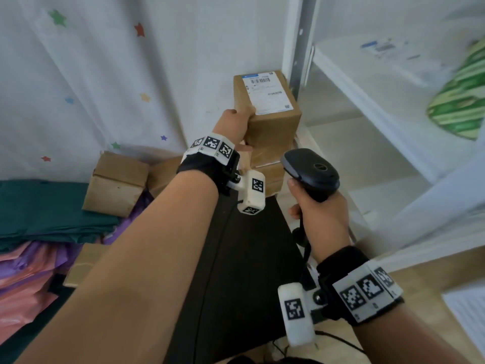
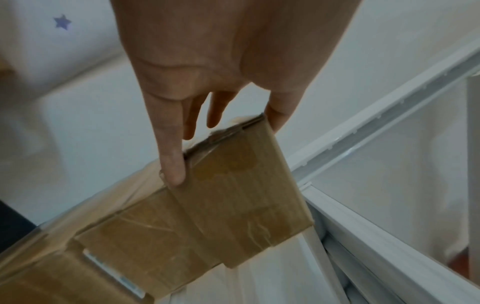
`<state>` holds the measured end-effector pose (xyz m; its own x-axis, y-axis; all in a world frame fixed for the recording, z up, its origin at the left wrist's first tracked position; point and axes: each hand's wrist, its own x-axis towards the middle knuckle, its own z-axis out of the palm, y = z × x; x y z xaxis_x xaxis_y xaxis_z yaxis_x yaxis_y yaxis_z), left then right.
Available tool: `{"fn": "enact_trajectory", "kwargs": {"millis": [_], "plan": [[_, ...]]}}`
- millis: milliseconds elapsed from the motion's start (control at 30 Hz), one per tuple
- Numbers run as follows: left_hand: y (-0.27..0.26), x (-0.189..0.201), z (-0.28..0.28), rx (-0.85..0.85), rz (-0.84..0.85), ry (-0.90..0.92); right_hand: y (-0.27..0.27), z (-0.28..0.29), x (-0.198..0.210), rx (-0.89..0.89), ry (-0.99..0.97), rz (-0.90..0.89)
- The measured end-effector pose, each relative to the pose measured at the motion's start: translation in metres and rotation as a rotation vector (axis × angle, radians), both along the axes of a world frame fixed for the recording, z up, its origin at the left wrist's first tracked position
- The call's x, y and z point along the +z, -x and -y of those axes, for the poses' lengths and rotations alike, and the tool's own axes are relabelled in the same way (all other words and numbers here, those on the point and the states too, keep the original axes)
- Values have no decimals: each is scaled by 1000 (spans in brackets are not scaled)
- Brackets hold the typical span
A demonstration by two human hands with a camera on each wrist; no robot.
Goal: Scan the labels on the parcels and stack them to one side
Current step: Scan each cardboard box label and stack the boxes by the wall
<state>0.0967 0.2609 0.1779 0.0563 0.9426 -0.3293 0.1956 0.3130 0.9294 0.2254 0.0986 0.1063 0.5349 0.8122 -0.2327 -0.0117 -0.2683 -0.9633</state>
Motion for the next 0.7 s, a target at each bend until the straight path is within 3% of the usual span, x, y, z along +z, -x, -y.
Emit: {"fn": "enact_trajectory", "kwargs": {"millis": [267,433,567,700], "plan": [[-17,-6,-6,37,23,-98,-12,-2,-10,69,23,25],[-11,-10,10,-14,-137,-185,-17,0,-13,99,25,25],[9,-26,38,99,-296,-311,-12,5,-18,151,35,87],[49,-52,81,154,-353,-347,7,16,-28,207,-28,112]]}}
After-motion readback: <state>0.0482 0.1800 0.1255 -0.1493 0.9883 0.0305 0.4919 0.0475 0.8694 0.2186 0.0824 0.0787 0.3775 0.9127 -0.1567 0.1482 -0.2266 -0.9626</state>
